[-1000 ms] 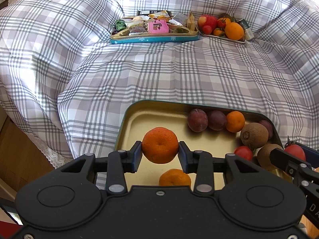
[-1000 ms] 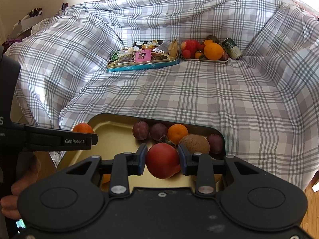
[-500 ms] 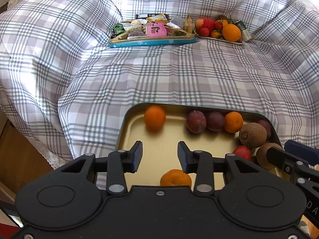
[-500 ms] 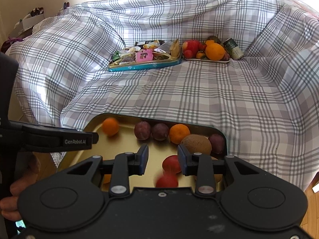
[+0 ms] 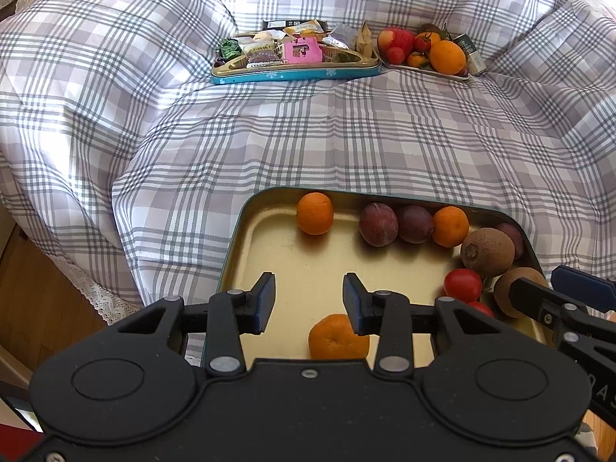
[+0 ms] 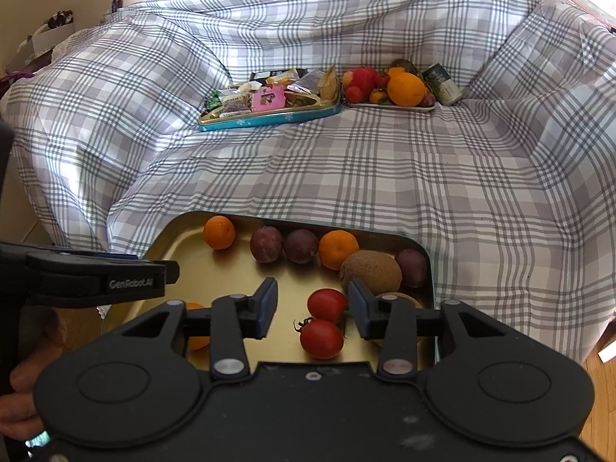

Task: Organize fruits

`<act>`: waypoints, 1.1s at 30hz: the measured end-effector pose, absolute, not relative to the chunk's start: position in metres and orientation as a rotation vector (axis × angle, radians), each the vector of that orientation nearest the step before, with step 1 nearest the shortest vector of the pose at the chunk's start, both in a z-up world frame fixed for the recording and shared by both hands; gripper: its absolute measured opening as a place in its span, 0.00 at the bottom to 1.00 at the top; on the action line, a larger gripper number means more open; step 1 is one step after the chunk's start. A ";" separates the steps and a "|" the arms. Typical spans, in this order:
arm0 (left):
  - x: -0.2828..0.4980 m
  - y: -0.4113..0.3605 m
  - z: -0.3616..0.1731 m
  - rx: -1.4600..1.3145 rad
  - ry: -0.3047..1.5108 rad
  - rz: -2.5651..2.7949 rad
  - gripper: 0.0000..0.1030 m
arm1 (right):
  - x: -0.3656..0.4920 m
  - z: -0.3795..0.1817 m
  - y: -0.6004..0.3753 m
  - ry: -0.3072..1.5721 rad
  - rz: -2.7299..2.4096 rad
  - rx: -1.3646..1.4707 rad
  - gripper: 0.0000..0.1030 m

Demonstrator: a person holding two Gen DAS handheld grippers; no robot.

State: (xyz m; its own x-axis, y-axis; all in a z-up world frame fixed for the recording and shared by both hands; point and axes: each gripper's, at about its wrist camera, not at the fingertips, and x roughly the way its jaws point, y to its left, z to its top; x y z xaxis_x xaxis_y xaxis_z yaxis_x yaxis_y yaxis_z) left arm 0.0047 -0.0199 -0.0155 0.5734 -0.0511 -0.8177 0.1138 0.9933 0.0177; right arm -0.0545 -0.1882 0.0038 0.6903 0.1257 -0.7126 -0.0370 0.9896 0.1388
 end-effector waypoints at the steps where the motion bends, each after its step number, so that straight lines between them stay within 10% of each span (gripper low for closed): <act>1: 0.005 -0.020 -0.016 0.071 0.955 -0.097 0.46 | -0.054 0.003 -0.188 0.808 0.087 0.118 0.43; 33: -0.001 -0.021 -0.012 0.070 0.934 -0.089 0.46 | -0.047 -0.002 -0.190 0.845 0.029 0.136 0.50</act>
